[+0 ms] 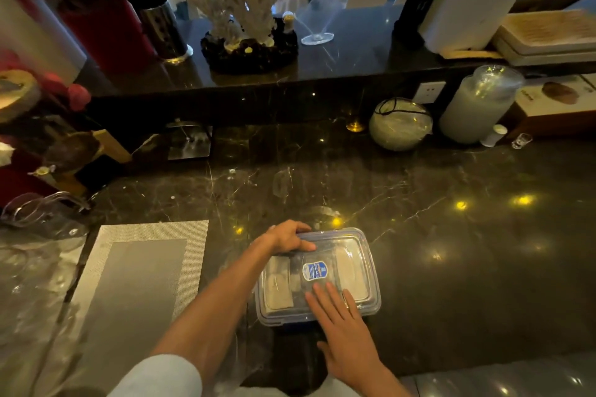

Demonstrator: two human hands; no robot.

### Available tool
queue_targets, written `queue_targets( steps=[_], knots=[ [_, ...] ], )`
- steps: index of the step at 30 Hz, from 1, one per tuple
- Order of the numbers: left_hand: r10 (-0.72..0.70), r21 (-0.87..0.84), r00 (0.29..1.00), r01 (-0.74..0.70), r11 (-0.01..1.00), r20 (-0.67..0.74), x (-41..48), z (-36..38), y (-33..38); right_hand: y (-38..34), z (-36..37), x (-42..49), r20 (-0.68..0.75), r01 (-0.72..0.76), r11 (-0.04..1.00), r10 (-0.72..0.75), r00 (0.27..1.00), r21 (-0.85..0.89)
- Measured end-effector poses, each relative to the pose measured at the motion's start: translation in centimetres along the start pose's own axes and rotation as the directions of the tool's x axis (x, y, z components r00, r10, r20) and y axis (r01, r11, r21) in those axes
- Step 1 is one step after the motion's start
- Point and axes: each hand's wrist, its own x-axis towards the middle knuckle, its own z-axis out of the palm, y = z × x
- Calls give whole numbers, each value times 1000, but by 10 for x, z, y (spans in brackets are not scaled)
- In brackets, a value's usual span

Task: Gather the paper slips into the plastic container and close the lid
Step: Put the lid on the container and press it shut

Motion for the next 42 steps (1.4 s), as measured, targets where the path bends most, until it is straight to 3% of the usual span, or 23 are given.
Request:
queue_targets(
  steps=[2,5,14,25,42],
  knots=[
    [48,105,996,-40,994,-79,-2,2,-1,-3,-3,-3,37,-17,1000,16,999,9],
    [106,220,975,-62,974,-195,-4,6,1,-3,3,-3,-49,5,1000,-3,999,25],
    [108,26,896,-107,994,-431,-11,29,4,2,7,0,-23,26,994,-24,999,106],
    [106,3,903,-116,993,-416,-19,30,4,36,9,4,-90,71,989,-83,993,-130],
    [107,3,903,-116,993,-416,-17,30,3,39,-18,-4,-196,158,984,-171,966,-80]
  ],
)
